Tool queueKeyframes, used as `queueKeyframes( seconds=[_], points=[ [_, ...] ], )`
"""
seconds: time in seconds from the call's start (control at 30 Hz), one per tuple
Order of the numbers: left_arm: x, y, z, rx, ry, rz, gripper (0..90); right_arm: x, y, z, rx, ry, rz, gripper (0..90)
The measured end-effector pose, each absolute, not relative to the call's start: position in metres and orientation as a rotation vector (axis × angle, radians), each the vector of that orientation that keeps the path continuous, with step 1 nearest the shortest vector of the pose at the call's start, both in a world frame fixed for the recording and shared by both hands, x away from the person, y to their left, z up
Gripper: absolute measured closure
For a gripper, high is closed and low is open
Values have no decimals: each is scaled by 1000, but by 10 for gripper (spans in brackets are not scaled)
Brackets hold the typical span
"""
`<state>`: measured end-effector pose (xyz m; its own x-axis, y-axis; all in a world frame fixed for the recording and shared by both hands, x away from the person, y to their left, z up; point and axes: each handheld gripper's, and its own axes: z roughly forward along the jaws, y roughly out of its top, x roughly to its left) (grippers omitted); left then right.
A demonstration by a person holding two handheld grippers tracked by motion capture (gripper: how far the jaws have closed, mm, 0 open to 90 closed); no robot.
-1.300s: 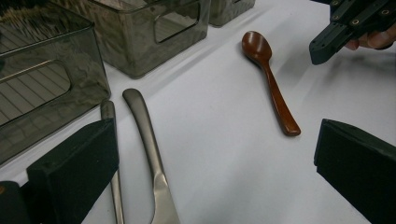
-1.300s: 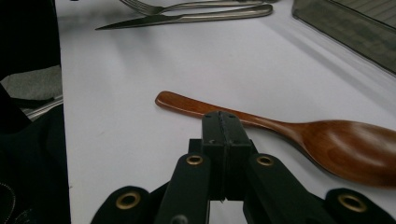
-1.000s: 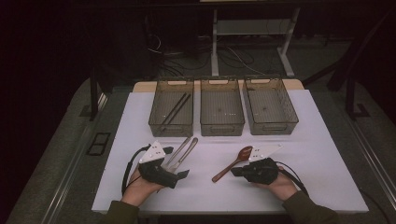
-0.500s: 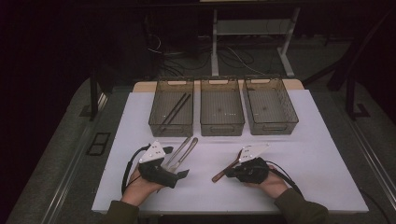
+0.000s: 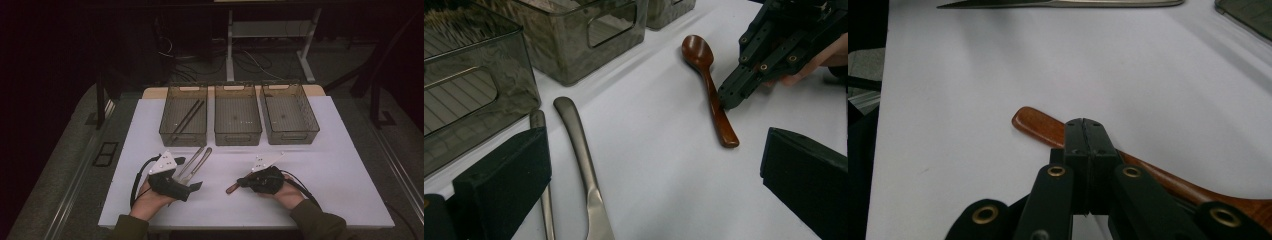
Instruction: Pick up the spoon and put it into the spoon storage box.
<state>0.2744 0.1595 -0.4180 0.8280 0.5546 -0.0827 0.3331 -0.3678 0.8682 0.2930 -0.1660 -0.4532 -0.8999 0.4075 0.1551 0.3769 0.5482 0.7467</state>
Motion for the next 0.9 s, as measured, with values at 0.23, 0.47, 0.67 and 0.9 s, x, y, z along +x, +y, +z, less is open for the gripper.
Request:
queueKeyframes(
  seconds=[0.23,0.47,0.67,0.9],
  points=[
    [274,159,-418,1988,660,274,0,294,-163,-454,687,2719,1285,886],
    [275,160,-418,1990,658,272,0,304,-158,-456,713,2698,1280,886],
    [275,160,-418,1991,654,275,0,311,-156,-456,750,2672,1271,886],
    [275,160,-419,1991,656,271,0,313,-156,-454,747,2663,1278,882]
  ],
)
